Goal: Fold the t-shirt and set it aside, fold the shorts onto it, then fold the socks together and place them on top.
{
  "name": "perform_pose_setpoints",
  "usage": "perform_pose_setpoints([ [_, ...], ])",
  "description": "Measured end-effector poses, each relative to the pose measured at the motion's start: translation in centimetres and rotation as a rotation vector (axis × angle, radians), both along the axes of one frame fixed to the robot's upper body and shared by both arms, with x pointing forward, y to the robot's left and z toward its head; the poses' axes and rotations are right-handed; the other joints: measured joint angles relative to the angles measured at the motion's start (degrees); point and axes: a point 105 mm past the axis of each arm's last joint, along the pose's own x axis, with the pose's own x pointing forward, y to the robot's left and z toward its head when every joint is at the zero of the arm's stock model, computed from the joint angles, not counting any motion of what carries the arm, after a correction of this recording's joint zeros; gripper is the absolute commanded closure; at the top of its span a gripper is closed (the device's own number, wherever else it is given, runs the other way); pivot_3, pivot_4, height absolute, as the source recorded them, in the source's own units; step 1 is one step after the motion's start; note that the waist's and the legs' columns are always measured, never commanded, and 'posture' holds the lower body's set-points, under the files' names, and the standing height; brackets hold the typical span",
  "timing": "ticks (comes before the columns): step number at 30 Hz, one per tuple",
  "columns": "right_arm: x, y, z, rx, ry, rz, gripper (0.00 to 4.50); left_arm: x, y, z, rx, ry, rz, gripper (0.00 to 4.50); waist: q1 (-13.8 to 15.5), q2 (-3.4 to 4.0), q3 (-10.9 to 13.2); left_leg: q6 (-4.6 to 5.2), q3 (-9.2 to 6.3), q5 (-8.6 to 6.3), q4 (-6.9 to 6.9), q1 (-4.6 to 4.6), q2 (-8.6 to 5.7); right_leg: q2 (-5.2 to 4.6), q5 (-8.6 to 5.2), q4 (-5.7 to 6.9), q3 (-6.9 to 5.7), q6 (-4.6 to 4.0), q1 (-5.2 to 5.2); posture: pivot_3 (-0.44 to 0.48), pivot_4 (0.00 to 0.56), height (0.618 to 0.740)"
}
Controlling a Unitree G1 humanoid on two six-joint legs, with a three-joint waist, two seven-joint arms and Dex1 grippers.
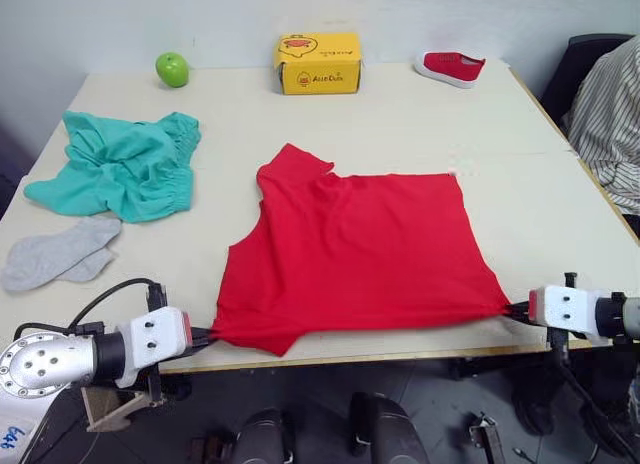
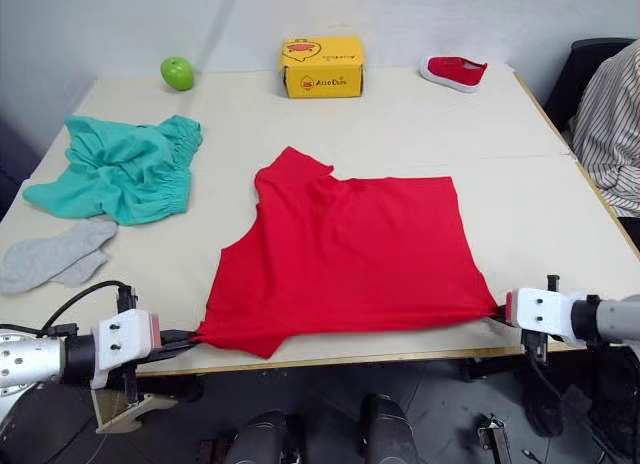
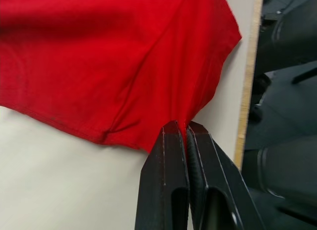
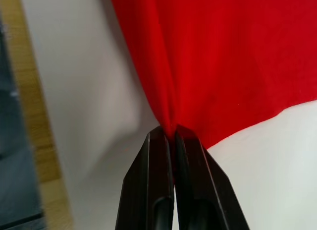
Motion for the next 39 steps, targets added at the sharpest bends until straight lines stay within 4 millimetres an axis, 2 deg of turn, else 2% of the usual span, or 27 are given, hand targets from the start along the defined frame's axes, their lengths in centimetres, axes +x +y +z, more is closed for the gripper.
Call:
perform_pose_setpoints([
  [6, -2.3, 0.3, -0.6, 0.039, 0.151, -0.089, 4.48, -0.9, 0.1, -0.3, -0.023, 0.101, 0.054, 4.50, 0.0, -0.21, -0.1, 0.00, -0.07, -0.11, 0.00, 0.01, 0.05, 0.07, -0.01, -0.06, 0.05, -0.02, 0.05, 0.000, 0.150, 0.740],
  [9, -2.5, 0.6, -0.7, 0.055, 0.159, -0.098, 4.48, -1.2, -0.5, -0.1, -0.068, 0.149, 0.061, 4.50, 0.1, -0.34, -0.2, 0.01, -0.11, -0.13, 0.00, 0.00, 0.06, 0.07, -0.02, -0.07, 0.04, -0.04, 0.04, 0.000, 0.150, 0.740],
  [13, -2.5, 0.9, -0.8, 0.099, 0.159, -0.095, 4.48, -0.6, -0.5, 0.8, -0.059, 0.166, 0.020, 4.50, 0.1, -0.36, -0.2, -0.02, -0.10, -0.11, -0.01, 0.00, 0.06, 0.12, -0.03, -0.06, 0.02, -0.05, 0.03, 0.000, 0.150, 0.740],
  [16, -2.8, 1.1, -0.7, 0.138, 0.204, -0.086, 4.48, 0.7, 0.1, 1.5, -0.030, 0.186, -0.021, 4.50, 0.2, -0.36, -0.2, -0.08, -0.05, -0.10, -0.01, 0.00, 0.09, 0.26, -0.03, -0.05, -0.05, -0.06, -0.03, 0.000, 0.150, 0.740],
  [19, -2.9, 1.2, -0.6, 0.179, 0.254, -0.103, 4.48, 1.3, 0.3, 1.5, -0.029, 0.234, -0.058, 4.50, 0.1, -0.36, -0.2, -0.14, 0.06, -0.15, -0.02, -0.03, 0.11, 0.34, -0.03, 0.00, -0.05, -0.06, -0.17, 0.000, 0.150, 0.740],
  [26, -1.5, 1.5, 1.6, 0.342, 0.369, -0.200, 4.48, 5.9, 0.2, 3.5, -0.044, 0.222, -0.112, 4.50, 0.1, -0.36, -0.2, -0.21, 0.24, -0.11, 0.03, -0.18, 0.03, 0.52, -0.03, 0.18, 0.02, -0.09, -0.46, 0.000, 0.150, 0.740],
  [29, -1.1, 1.6, 1.8, 0.372, 0.410, -0.233, 4.48, 7.0, -0.4, 3.4, -0.069, 0.251, -0.119, 4.50, 0.0, -0.36, -0.2, -0.28, 0.34, -0.07, 0.05, -0.17, 0.01, 0.57, -0.05, 0.24, 0.08, -0.12, -0.51, 0.000, 0.150, 0.740],
  [39, 1.7, 2.6, 1.8, 0.476, 0.339, -0.277, 4.48, 8.9, -0.5, 2.0, -0.121, 0.315, -0.055, 4.50, 0.0, -0.37, -0.2, -0.31, 0.40, -0.05, 0.09, -0.19, 0.02, 0.58, -0.05, 0.31, 0.16, -0.12, -0.59, 0.000, 0.150, 0.740],
])
